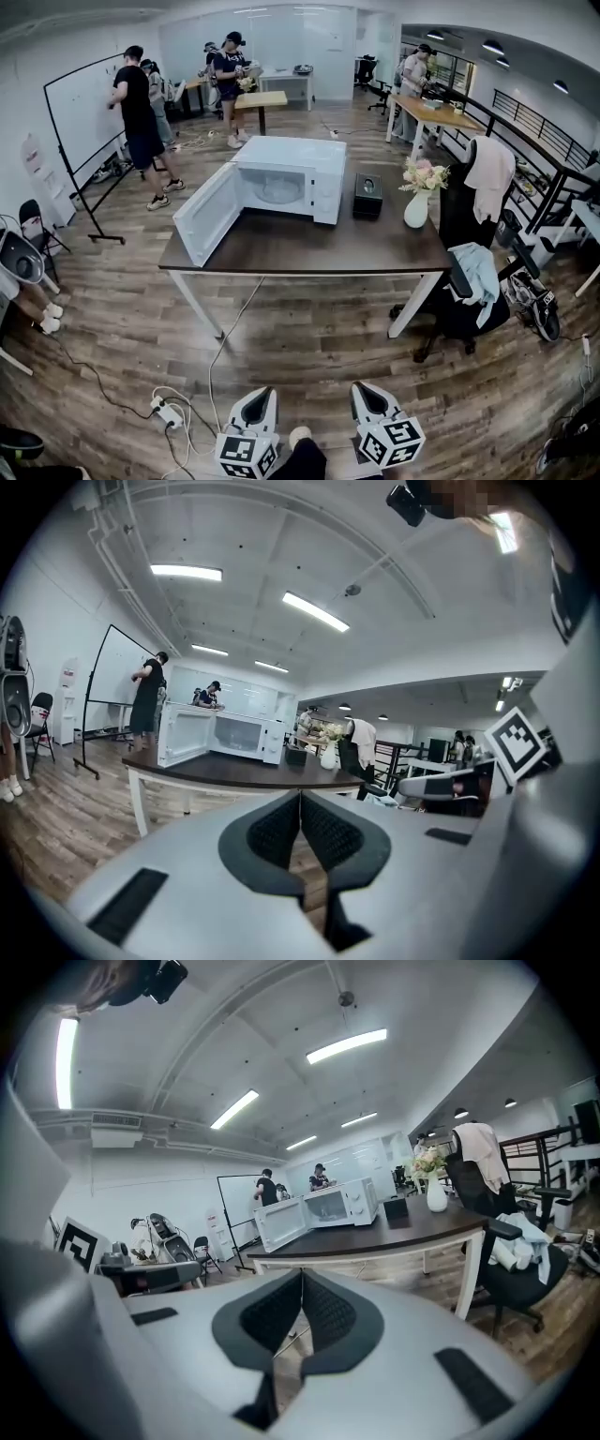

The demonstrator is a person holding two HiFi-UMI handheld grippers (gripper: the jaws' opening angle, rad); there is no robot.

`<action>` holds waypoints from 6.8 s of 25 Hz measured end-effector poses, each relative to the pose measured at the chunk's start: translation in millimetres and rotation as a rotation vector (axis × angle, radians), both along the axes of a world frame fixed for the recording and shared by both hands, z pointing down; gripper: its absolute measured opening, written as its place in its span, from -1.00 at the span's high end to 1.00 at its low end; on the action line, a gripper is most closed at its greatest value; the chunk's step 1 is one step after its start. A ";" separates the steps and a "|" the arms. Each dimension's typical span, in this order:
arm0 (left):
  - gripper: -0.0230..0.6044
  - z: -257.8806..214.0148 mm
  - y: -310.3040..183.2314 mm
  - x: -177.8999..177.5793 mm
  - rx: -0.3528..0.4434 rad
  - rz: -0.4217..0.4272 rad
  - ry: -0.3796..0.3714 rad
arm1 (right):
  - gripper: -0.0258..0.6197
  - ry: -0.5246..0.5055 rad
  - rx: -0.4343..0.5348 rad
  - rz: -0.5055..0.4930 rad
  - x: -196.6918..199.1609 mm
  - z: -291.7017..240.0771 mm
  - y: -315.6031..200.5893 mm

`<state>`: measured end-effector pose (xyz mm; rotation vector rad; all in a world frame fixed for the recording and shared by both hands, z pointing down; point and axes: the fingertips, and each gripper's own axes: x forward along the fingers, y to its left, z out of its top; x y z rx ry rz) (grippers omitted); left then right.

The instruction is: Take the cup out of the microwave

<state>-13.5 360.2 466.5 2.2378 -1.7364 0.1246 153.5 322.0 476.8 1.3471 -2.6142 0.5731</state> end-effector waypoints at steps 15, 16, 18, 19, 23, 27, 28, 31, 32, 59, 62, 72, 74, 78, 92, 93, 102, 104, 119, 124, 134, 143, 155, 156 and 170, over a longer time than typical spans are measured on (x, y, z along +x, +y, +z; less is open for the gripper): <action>0.90 7.8 -117.9 -70.9 -0.002 -0.020 0.012 | 0.94 0.007 -0.014 -0.019 -69.1 11.1 -121.7; 0.91 8.3 -122.2 -72.9 -0.007 -0.022 0.011 | 0.94 0.008 -0.020 -0.019 -70.7 12.8 -127.4; 0.91 9.4 -130.3 -76.8 -0.013 -0.026 0.015 | 0.94 0.007 -0.028 -0.017 -73.9 15.2 -139.6; 0.91 10.5 -134.7 -78.7 -0.016 -0.028 0.015 | 0.94 0.005 -0.029 -0.017 -75.7 16.0 -146.2; 0.91 15.7 -158.8 -85.0 -0.024 -0.039 0.004 | 0.94 -0.002 -0.024 -0.030 -84.7 18.4 -175.3; 0.90 18.3 -195.9 -90.1 -0.020 -0.048 0.001 | 0.94 -0.002 -0.021 -0.043 -91.7 21.1 -210.9; 0.91 18.2 -206.8 -91.5 -0.018 -0.047 0.002 | 0.94 -0.001 -0.021 -0.043 -93.1 21.6 -221.5; 0.91 17.0 -246.0 -97.9 -0.008 -0.048 0.000 | 0.94 -0.002 -0.013 -0.050 -100.7 19.6 -258.4; 0.91 17.4 -259.7 -99.7 -0.007 -0.050 0.001 | 0.94 -0.002 -0.012 -0.058 -104.0 19.5 -270.4; 0.91 22.2 -526.2 -136.9 0.023 -0.075 -0.018 | 0.94 0.011 -0.022 -0.178 -167.0 32.3 -527.0; 0.91 21.6 -531.6 -134.1 0.026 -0.066 -0.009 | 0.94 0.000 -0.039 -0.183 -171.6 36.3 -526.5; 0.90 33.2 -562.2 -139.7 -0.009 -0.045 -0.025 | 0.94 -0.010 -0.060 -0.140 -165.3 42.0 -547.0; 0.90 33.0 -571.2 -142.2 -0.007 -0.039 -0.028 | 0.94 -0.014 -0.063 -0.128 -165.2 42.9 -553.5; 0.90 38.9 -594.7 -147.8 -0.006 -0.037 -0.039 | 0.94 -0.015 -0.076 -0.121 -167.8 51.1 -567.3; 0.90 52.2 -696.8 -175.7 -0.015 -0.073 -0.059 | 0.94 0.035 -0.104 -0.084 -181.4 59.0 -615.8; 0.90 52.8 -706.1 -178.2 -0.015 -0.078 -0.058 | 0.94 0.037 -0.110 -0.084 -184.0 60.6 -618.8; 0.18 51.6 -772.7 -194.8 0.020 -0.078 -0.078 | 0.94 0.047 -0.157 -0.084 -202.9 75.9 -638.2; 0.01 51.8 -785.8 -197.5 0.029 -0.077 -0.086 | 0.94 0.046 -0.164 -0.087 -207.5 79.2 -641.3; -0.35 86.5 -862.4 -188.5 -0.046 0.021 -0.132 | 0.94 0.049 -0.240 -0.088 -223.8 108.8 -646.5; -0.35 90.7 -877.7 -185.0 -0.039 0.029 -0.135 | 0.94 0.047 -0.227 -0.074 -219.4 108.3 -659.1; -0.30 101.3 -888.8 -186.4 -0.060 0.033 -0.166 | 0.94 0.049 -0.244 -0.062 -221.8 116.7 -668.8; -0.28 98.9 -887.3 -185.3 -0.060 0.025 -0.167 | 0.94 0.059 -0.252 -0.064 -216.7 118.1 -664.7; -0.27 85.6 -867.3 -179.0 -0.010 0.005 -0.176 | 0.94 0.055 -0.232 -0.050 -204.7 108.3 -653.8; -0.27 83.8 -864.4 -178.8 -0.008 0.002 -0.172 | 0.94 0.053 -0.230 -0.050 -203.5 107.3 -652.2; -0.27 59.0 -800.5 -170.7 0.005 -0.051 -0.147 | 0.94 0.025 -0.182 -0.092 -185.1 86.0 -618.6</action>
